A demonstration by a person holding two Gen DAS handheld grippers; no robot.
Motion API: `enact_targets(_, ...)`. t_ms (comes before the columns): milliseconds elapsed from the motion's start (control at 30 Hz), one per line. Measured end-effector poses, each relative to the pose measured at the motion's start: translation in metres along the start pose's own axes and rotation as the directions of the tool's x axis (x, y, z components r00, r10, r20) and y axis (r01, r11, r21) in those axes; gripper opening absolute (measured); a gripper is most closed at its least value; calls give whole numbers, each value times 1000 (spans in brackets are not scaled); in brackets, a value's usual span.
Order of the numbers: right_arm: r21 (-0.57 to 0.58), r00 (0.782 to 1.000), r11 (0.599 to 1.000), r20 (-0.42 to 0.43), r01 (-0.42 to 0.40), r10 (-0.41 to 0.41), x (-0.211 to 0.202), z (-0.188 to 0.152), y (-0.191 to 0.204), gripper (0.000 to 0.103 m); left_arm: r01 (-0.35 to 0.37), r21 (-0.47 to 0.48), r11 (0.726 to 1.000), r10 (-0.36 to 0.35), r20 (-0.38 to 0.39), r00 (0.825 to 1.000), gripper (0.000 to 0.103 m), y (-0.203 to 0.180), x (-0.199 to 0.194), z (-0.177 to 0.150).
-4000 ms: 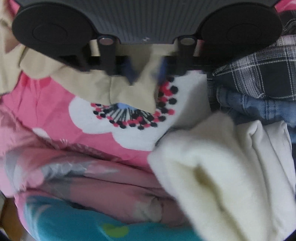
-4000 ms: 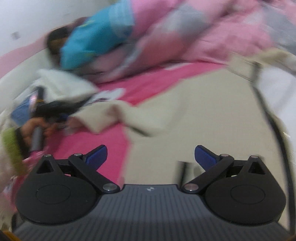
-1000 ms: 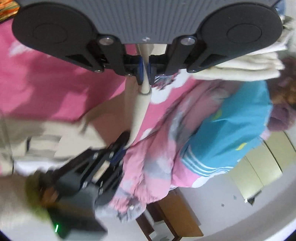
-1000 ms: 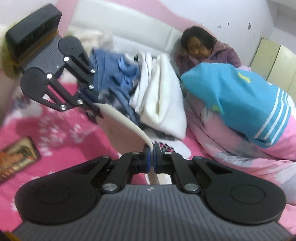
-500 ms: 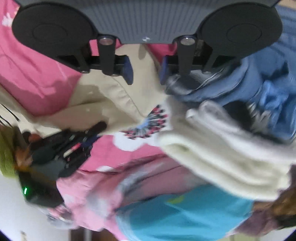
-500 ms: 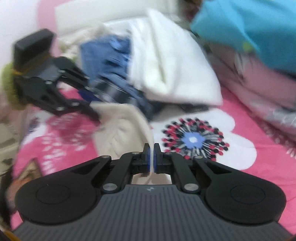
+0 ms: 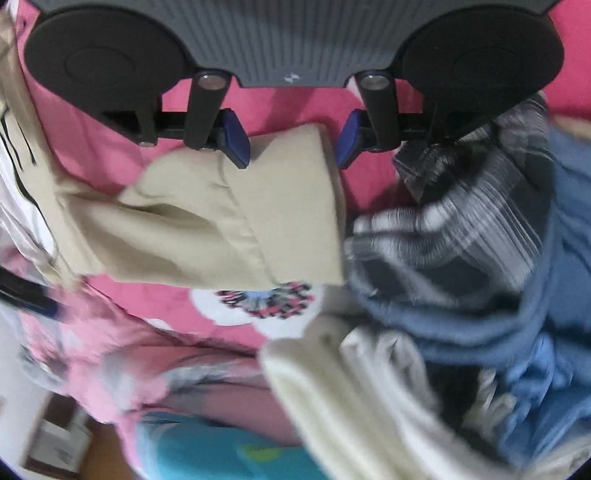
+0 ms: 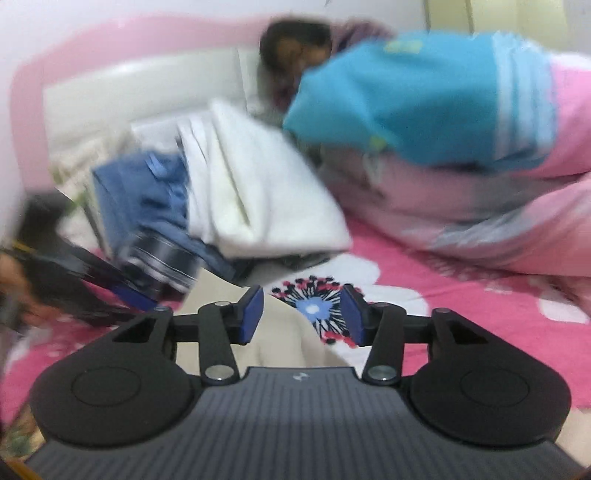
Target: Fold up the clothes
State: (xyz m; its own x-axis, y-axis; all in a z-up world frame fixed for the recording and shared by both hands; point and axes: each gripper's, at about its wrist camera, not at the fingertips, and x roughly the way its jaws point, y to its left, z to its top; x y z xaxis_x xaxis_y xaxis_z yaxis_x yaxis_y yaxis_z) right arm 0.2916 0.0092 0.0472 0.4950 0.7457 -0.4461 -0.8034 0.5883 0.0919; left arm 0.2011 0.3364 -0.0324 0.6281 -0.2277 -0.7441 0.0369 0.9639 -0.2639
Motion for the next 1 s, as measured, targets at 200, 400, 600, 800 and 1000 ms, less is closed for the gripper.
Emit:
enact_targets(200, 202, 979, 961, 46, 187, -200, -125, -65, -35, 52, -10, -210, 978, 17, 32, 999, 15, 8, 15, 1)
enact_targets(400, 445, 895, 781, -130, 438, -428, -167, -190, -93, 52, 11, -372, 928, 34, 114, 993, 9, 10, -30, 4)
enact_targets(600, 647, 909, 676, -64, 352, -412, -187, -225, -122, 47, 62, -390, 919, 63, 299, 952, 8, -7, -127, 6)
enact_targets(800, 708, 918, 645, -12, 288, -396, -191, -230, -131, 48, -82, -408, 909, 154, 145, 977, 8, 0, -107, -21)
enact_targets(1000, 727, 923, 636, 8, 259, -386, -198, -235, -130, 48, -159, -424, 892, 181, 10, 983, 7, 6, -95, -56)
